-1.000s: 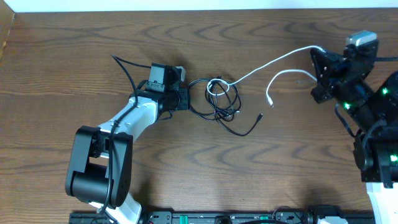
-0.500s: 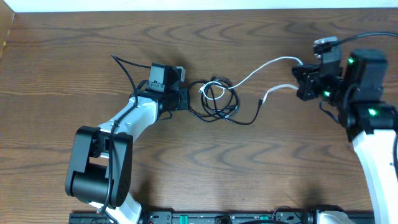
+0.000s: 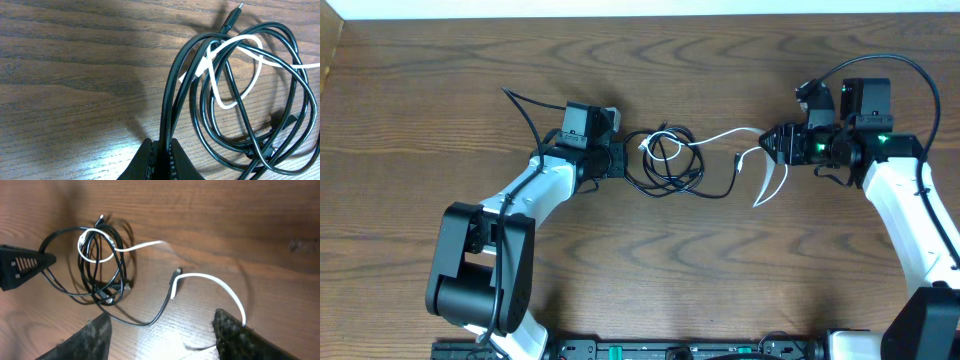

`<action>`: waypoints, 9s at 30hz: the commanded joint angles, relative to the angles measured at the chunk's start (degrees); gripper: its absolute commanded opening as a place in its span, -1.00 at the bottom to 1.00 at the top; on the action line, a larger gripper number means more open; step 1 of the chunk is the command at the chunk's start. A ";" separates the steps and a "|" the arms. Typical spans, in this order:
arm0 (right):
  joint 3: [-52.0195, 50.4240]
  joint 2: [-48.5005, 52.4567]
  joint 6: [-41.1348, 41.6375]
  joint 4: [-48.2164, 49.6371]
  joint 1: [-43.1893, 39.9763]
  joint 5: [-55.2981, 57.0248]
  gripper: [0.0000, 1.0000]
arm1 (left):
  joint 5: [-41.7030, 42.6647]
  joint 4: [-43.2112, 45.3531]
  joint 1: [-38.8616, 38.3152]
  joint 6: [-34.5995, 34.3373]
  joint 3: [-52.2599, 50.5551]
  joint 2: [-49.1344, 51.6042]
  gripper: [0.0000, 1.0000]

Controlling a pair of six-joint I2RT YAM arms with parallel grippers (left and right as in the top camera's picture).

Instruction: Untangle cables

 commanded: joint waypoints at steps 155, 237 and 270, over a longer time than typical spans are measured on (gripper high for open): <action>5.25 28.11 -36.83 13.64 23.74 2.91 -0.38 | 2.86 -3.91 -4.44 7.34 -0.83 -0.26 -0.83; 4.83 27.71 -25.27 16.17 23.78 -2.91 -0.98 | 10.08 -2.34 -5.27 -3.85 1.16 -0.26 -0.08; 4.83 27.71 -25.29 16.17 24.11 -3.54 -0.98 | 2.23 3.85 -10.08 -6.84 -1.01 5.09 -0.31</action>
